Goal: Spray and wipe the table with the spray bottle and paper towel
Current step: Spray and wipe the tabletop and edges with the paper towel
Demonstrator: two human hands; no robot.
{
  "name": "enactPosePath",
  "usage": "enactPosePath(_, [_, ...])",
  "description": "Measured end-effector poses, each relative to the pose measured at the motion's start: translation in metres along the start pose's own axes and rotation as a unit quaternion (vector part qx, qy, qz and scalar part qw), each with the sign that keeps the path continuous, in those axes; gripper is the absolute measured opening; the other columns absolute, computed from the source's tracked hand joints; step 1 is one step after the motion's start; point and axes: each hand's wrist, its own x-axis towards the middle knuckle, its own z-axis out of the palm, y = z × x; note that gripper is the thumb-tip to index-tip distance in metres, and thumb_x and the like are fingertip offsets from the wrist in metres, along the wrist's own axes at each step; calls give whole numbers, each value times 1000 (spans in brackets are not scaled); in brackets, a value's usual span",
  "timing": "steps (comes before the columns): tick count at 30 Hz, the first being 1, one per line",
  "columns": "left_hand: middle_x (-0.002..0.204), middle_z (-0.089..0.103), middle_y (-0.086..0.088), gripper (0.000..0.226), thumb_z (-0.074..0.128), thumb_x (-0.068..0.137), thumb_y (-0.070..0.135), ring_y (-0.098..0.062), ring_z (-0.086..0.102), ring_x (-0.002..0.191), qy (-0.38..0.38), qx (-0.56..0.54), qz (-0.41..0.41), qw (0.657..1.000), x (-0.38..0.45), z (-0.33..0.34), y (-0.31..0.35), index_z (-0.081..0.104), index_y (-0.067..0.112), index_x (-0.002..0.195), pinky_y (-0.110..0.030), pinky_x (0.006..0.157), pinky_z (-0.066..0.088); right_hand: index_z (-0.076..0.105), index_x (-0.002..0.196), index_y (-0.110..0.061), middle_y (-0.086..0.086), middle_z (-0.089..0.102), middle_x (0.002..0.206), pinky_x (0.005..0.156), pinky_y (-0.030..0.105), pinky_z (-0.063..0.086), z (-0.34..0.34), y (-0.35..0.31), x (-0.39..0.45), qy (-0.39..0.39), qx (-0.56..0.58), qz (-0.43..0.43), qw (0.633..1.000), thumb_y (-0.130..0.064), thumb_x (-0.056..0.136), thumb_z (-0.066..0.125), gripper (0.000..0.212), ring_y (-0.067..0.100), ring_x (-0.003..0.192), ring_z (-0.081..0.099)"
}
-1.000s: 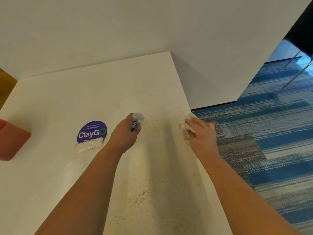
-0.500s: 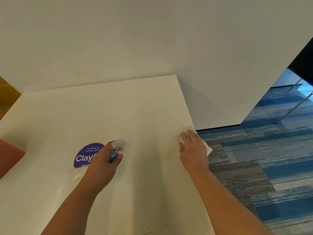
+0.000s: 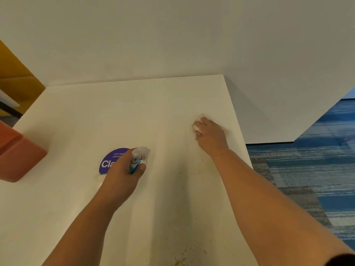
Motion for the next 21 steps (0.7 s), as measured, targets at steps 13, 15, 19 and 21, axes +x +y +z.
enactPosePath(13, [94,61,16,34,55,96,14,-3,54,74,10,-6,5,1000,22,-2,-5,57,34,124,-21,64,42,62,120,-14,8,52,135,100,32,34,-11,3,-22,12,85,24,996,-6,86,54,36,27,122,47])
enactPosePath(15, [99,61,16,36,55,96,15,0,55,76,17,-5,-6,1000,28,-2,-7,57,35,126,-19,63,42,61,121,-15,9,48,139,103,37,34,3,5,-10,6,42,8,999,-8,85,55,37,29,125,45])
enactPosePath(19, [114,63,11,39,57,95,16,-7,59,97,20,7,-14,1000,42,-5,-12,56,34,130,-21,76,44,62,117,-18,6,48,139,104,41,34,11,-5,14,12,32,23,999,-12,85,53,34,26,125,43])
enactPosePath(21, [115,63,9,39,58,95,18,-16,59,103,30,24,-21,999,50,-8,-14,54,30,132,-27,85,45,62,113,-20,4,49,138,101,42,35,15,-8,26,0,22,11,1000,-14,84,51,31,24,123,44])
